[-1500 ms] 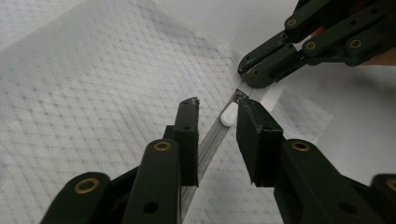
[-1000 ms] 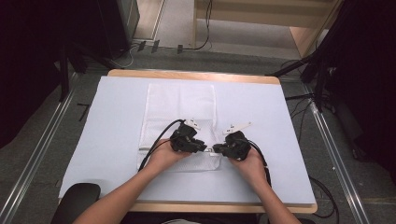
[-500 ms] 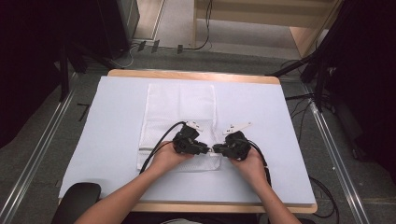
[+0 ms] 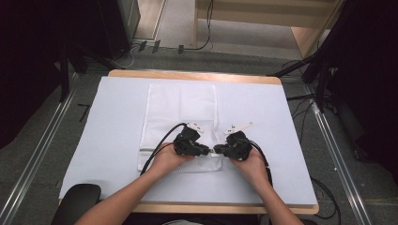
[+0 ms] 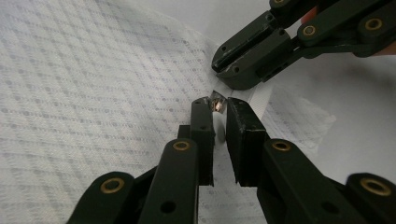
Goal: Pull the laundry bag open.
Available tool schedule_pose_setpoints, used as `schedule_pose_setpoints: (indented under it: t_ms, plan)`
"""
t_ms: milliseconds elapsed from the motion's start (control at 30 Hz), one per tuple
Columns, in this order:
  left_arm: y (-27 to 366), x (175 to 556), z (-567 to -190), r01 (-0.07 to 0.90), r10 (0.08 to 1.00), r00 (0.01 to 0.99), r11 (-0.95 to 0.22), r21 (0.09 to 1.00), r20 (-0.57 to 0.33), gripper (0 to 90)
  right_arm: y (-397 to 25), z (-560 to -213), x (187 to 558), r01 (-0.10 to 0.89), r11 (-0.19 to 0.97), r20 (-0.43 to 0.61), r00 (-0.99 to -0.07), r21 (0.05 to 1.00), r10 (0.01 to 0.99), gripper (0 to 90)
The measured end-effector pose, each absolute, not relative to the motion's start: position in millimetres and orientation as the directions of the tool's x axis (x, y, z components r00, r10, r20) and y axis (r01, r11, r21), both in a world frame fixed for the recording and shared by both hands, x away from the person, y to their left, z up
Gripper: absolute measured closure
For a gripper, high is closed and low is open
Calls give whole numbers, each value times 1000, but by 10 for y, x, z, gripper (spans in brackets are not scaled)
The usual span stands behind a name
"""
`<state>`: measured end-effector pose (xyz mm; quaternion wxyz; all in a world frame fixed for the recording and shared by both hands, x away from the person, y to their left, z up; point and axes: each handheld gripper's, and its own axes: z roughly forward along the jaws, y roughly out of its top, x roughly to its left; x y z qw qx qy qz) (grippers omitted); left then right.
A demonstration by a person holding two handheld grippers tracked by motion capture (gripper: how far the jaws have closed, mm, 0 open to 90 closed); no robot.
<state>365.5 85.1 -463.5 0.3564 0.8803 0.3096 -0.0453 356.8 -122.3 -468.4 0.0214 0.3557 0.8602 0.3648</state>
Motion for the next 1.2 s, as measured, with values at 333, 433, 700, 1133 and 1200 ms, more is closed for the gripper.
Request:
schedule_pose_setpoints:
  t_ms: [333, 433, 700, 1133, 1200]
  plan:
    - [834, 3670, -4658, 594, 510, 795, -546, 590, -329, 873, -1219, -4682, 3554, 590, 487, 211, -749, 644, 628, 868]
    - [837, 3714, -4638, 604, 508, 790, -554, 573, -342, 877, -1217, -4685, 3550, 586, 485, 210, -751, 648, 626, 866]
    - [815, 3681, -4678, 596, 502, 794, -534, 599, -342, 835, -1215, -4686, 3538, 578, 490, 196, -753, 652, 628, 864]
    - [832, 3740, -4650, 642, 525, 761, -524, 560, -381, 882, -1205, -4687, 3519, 554, 513, 162, -767, 656, 621, 897]
    - [834, 3747, -4643, 638, 521, 765, -535, 554, -377, 882, -1203, -4686, 3520, 552, 516, 156, -767, 655, 622, 900]
